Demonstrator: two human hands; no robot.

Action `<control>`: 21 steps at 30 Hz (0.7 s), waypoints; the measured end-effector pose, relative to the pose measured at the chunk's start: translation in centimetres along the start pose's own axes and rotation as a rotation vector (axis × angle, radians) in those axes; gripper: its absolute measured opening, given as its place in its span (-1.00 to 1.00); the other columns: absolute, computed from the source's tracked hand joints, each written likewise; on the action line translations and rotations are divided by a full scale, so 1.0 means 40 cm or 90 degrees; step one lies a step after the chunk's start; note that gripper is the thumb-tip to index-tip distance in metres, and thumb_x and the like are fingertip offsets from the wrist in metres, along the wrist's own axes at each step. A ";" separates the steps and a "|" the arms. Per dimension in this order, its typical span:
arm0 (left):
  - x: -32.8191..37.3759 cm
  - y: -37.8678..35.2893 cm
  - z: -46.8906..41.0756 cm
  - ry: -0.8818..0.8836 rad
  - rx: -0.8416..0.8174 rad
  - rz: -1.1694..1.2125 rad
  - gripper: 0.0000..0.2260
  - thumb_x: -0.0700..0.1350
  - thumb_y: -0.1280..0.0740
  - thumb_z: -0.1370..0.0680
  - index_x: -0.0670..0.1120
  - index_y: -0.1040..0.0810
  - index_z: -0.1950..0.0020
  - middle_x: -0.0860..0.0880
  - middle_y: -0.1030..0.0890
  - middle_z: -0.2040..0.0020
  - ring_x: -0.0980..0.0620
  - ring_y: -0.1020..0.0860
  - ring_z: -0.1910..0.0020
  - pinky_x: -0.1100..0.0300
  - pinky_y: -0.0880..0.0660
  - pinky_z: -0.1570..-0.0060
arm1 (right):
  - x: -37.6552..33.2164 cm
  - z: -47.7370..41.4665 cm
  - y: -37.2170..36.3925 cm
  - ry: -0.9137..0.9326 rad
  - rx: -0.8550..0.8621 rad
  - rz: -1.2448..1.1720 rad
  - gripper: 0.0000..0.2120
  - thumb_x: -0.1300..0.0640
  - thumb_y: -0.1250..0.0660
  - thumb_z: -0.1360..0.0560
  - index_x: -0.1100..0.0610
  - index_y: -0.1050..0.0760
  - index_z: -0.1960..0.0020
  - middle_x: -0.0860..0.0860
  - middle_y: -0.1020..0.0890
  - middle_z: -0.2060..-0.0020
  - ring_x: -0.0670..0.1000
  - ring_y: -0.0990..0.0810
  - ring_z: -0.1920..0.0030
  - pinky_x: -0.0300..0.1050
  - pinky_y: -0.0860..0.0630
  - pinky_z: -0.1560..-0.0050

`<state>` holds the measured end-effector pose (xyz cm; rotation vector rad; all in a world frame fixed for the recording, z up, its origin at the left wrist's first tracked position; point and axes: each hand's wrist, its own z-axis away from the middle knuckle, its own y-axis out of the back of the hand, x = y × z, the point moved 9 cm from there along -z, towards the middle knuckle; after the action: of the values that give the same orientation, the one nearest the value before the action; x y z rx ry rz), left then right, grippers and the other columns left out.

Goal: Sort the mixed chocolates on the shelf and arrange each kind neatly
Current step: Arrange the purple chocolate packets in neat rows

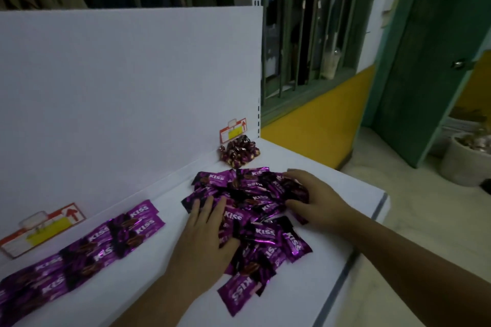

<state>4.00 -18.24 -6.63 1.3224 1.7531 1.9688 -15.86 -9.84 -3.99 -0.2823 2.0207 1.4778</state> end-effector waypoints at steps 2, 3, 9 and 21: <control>0.004 0.019 0.007 -0.022 0.050 0.077 -0.43 0.12 -0.12 -0.57 0.14 0.09 -0.50 0.20 0.08 -0.51 0.19 0.18 -0.48 0.18 0.08 -0.40 | 0.029 -0.002 0.025 -0.037 0.065 -0.073 -0.61 0.22 -0.35 -0.47 0.07 -0.43 -0.28 -0.01 -0.47 -0.23 -0.07 -0.41 -0.21 -0.28 -0.25 -0.18; 0.004 0.035 0.012 -0.035 0.085 0.099 -0.47 0.10 -0.11 -0.58 0.12 0.02 -0.50 0.19 0.01 -0.50 0.20 0.11 -0.48 0.20 0.07 -0.39 | 0.051 -0.006 0.040 -0.075 0.105 -0.105 -0.67 0.23 -0.34 -0.48 0.07 -0.47 -0.22 -0.01 -0.50 -0.18 -0.03 -0.45 -0.21 -0.24 -0.29 -0.18; 0.053 0.102 0.035 -0.151 0.210 0.106 -0.70 -0.08 -0.17 -0.47 0.03 -0.50 -0.17 0.25 -0.38 -0.18 0.29 -0.27 -0.23 0.34 -0.17 -0.23 | 0.109 0.011 0.055 -0.163 0.067 0.016 -0.60 -0.10 -0.38 -0.44 0.06 -0.49 -0.20 -0.02 -0.56 -0.03 -0.03 -0.52 0.00 -0.16 -0.42 0.03; 0.277 -0.058 -0.003 -0.238 -0.118 -0.208 -0.35 0.37 -0.20 -0.40 0.13 -0.22 -0.42 0.19 -0.25 -0.36 0.17 -0.14 -0.36 0.15 -0.01 -0.35 | 0.131 0.039 0.082 -0.166 0.156 -0.169 -0.64 0.09 -0.45 -0.41 0.05 -0.52 -0.19 -0.04 -0.54 0.00 -0.02 -0.51 0.01 -0.14 -0.46 -0.01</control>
<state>-3.47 -10.42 -3.33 1.1636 1.4610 1.5475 -21.10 -6.29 -4.79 -0.2322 1.8479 1.0356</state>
